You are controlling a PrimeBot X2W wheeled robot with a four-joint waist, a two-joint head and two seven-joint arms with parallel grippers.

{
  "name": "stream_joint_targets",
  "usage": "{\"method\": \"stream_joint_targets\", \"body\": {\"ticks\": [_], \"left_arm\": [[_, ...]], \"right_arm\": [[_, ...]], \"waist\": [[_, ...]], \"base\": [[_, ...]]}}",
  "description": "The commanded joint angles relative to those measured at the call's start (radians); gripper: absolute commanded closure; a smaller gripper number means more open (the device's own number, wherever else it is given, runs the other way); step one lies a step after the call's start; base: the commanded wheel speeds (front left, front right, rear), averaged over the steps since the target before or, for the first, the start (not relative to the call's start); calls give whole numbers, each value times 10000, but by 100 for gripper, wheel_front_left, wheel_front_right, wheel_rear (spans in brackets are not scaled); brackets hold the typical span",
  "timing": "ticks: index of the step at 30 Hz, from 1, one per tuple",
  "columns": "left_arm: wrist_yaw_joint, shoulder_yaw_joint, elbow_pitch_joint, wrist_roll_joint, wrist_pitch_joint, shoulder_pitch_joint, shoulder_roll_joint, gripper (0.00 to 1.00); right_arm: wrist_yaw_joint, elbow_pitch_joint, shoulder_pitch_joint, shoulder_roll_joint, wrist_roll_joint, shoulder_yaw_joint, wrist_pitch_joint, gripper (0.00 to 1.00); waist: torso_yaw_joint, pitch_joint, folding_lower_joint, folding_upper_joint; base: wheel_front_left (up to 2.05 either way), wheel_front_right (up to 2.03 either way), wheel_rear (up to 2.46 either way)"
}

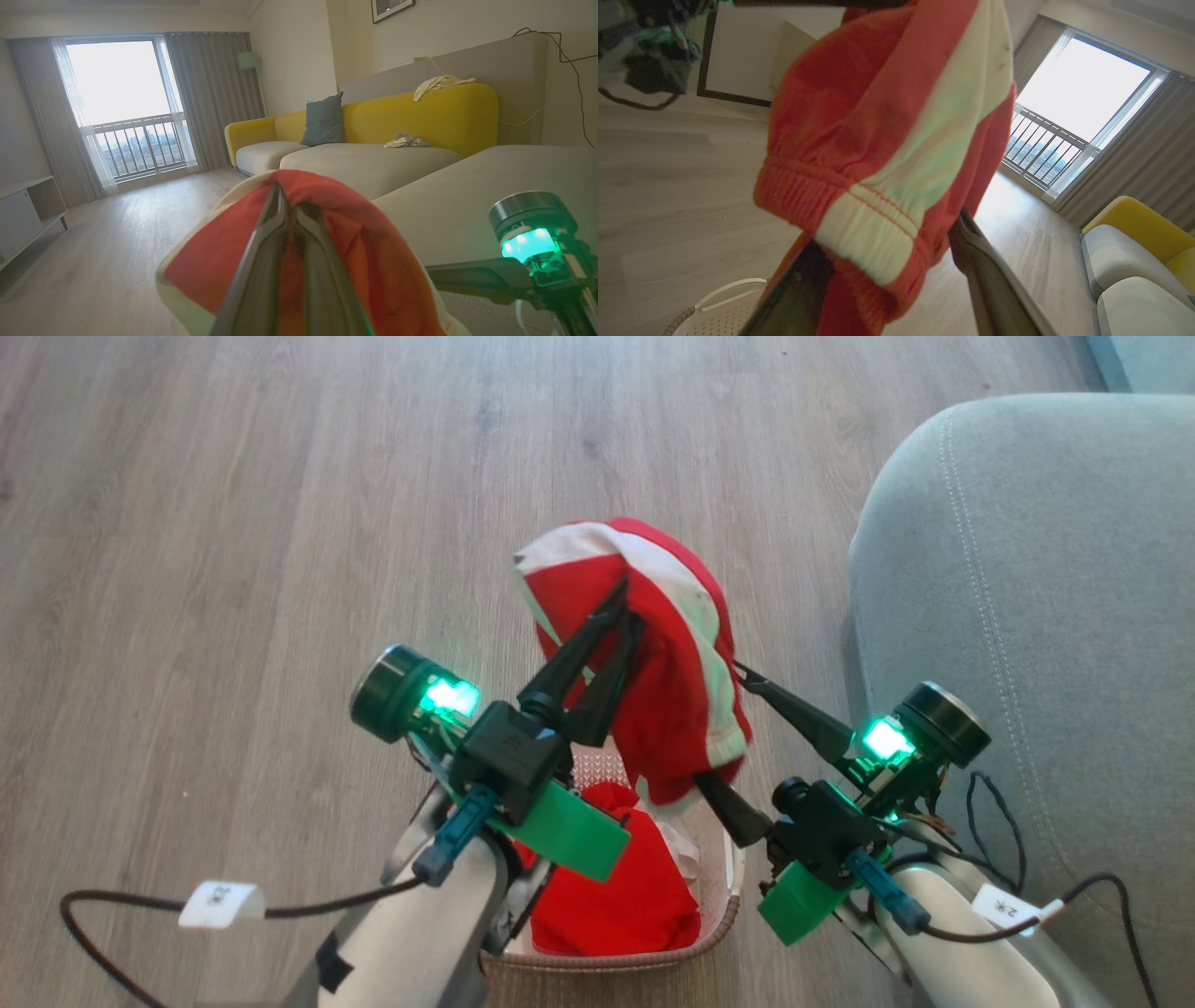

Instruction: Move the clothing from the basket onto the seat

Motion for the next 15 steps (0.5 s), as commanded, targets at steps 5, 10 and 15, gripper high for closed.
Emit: {"method": "stream_joint_targets", "body": {"ticks": [5,10,15], "left_arm": [[-76,-71,-321,-166,-93,-458,13,100],[-113,-484,-290,-260,-93,-383,13,100],[-167,-838,-174,-339,-93,-324,13,100]], "right_arm": [[-4,42,-445,314,88,13,-92,0],[-4,362,-475,606,130,-229,-92,0],[-4,503,-506,823,133,-413,-92,0]], "waist": [[107,-89,0,0],[207,-131,0,0],[298,-157,0,0]], "base": [[0,0,0],[0,0,0],[0,0,0]]}}
